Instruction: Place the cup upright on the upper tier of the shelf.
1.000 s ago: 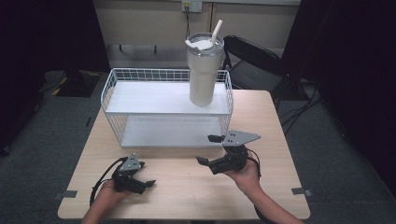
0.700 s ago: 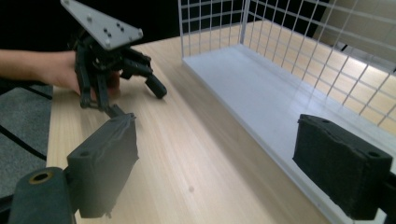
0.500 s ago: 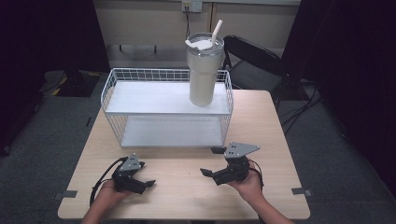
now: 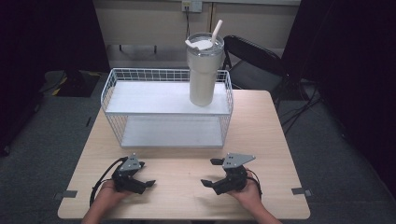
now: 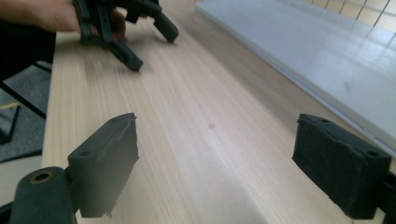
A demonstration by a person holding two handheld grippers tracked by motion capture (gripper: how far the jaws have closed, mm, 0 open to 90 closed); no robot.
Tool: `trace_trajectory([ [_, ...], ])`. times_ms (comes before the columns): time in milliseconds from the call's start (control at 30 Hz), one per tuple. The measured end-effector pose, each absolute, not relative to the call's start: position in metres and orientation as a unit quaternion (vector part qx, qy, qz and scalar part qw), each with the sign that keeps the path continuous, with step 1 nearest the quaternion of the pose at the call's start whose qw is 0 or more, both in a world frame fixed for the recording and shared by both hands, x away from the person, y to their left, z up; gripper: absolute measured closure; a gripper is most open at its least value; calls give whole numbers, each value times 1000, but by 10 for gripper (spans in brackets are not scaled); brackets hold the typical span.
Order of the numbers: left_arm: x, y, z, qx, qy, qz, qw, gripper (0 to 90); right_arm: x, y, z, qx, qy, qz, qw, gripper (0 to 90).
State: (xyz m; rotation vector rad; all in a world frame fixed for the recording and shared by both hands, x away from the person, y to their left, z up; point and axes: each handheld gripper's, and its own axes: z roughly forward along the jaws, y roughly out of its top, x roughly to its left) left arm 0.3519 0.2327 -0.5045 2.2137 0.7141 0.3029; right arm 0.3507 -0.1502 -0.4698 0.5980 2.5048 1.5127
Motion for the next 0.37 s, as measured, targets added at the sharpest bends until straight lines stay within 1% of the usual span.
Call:
trace_trajectory([
  [67,352,233,-505,870,281,119,387,141,350,-151,-475,200,840,500,72,143],
  [133,352,233,-505,870,281,119,388,141,349,-151,-480,199,843,497,57,143],
  [367,352,233,-504,870,281,119,387,141,343,-153,-493,199,860,463,81,138],
])
